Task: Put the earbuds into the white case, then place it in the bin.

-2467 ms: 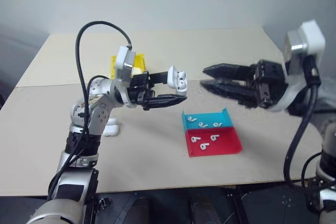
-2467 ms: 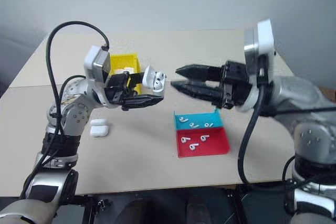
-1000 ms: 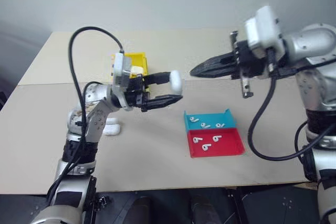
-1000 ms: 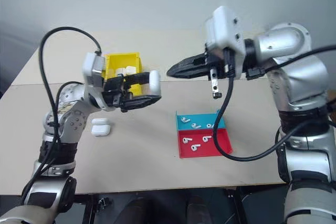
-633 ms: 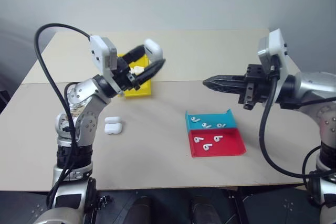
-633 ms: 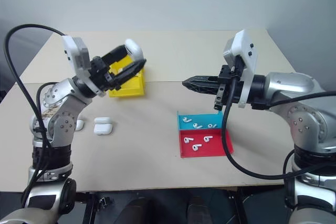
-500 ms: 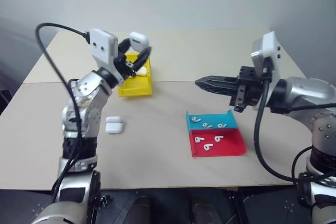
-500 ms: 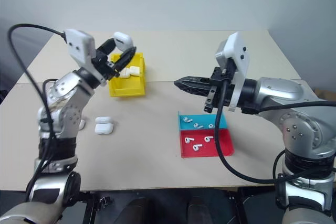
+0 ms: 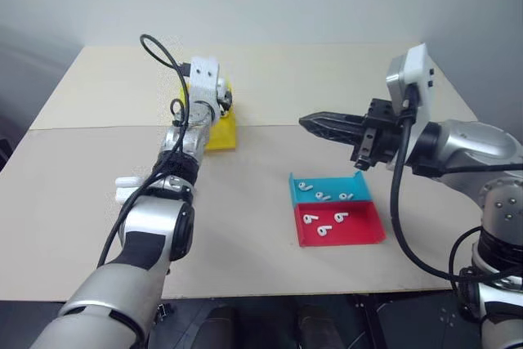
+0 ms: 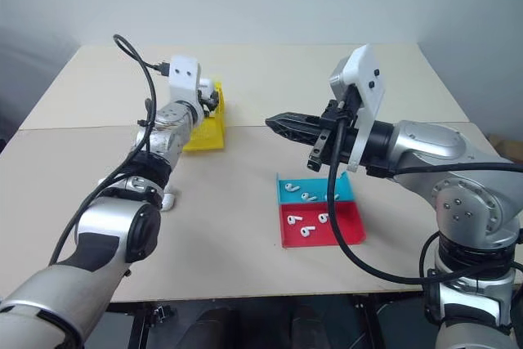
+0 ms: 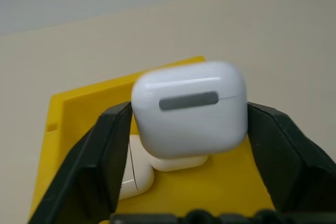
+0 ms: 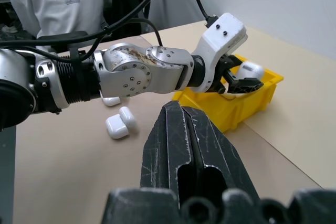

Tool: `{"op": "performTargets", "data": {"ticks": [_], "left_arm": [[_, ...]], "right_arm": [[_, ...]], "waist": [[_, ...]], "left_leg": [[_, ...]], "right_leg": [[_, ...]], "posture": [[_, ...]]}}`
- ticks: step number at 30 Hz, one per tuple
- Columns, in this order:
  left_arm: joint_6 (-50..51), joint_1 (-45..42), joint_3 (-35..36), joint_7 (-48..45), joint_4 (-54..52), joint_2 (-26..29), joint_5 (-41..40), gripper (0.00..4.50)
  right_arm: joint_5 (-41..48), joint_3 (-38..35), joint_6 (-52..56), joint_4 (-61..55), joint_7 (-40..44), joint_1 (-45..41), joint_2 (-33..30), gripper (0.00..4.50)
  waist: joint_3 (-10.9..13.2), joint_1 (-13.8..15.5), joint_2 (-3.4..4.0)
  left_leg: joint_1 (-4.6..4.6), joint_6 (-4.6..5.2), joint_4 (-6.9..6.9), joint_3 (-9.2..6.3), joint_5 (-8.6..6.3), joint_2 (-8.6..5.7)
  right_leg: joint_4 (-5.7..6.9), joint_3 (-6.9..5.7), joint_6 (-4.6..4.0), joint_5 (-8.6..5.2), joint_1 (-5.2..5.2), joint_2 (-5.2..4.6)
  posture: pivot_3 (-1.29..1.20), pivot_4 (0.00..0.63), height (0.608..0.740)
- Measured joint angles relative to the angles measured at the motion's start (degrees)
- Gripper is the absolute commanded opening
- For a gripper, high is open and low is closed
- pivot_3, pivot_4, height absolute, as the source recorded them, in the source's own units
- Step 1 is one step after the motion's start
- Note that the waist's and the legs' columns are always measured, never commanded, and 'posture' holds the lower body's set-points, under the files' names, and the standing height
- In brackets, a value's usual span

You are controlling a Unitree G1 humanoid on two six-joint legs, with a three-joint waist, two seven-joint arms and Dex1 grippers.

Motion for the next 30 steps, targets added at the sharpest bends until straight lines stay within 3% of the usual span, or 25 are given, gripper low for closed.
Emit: {"op": "performTargets", "data": {"ticks": [7, 13, 22, 30], "left_arm": [[-1.0, 1.4, 0.1, -1.6, -3.7, 1.9, -0.1, 4.45], [1.4, 11.3, 1.5, -14.4, -25.6, 4.7, -6.6, 4.45], [11.6, 38.9, 5.2, -38.6, -66.0, 21.2, -21.9, 4.45], [18.4, 59.8, 16.0, -54.2, -85.1, 35.4, -36.6, 4.45]], "right_arm": [[1.8, -0.8, -0.5, -1.1, -0.7, 1.0, -0.4, 0.0], [2.1, -1.7, -2.6, -1.3, -0.8, 1.9, -0.3, 0.0], [-11.8, 0.7, -15.3, 1.1, -1.2, 11.4, 1.5, 0.0], [-16.8, 2.8, -24.8, 5.1, 17.1, 22.9, -5.9, 0.0]], "waist": [[0.0, 0.1, 0.0], [0.0, 0.0, 0.01], [-0.1, -1.4, 0.06], [-0.1, -1.0, 0.08]], "left_leg": [[-0.02, 0.02, 0.01, -0.01, -0.01, 0.0], [-0.13, -0.25, 0.03, -0.01, 0.15, 0.05], [-0.01, 0.01, 0.01, 0.01, 0.0, 0.11], [0.35, 0.1, 0.04, 0.03, -0.05, 0.15]], "right_leg": [[0.21, 0.07, 0.0, 0.0, -0.14, -0.02], [0.34, 0.14, -0.01, 0.01, -0.37, -0.02], [0.4, 0.25, -0.02, 0.01, -0.35, 0.01], [0.26, 0.26, -0.04, 0.02, 0.02, 0.02]], "posture": [[0.0, 0.15, 0.74], [0.0, 0.15, 0.74], [0.0, 0.15, 0.74], [0.0, 0.15, 0.74]]}}
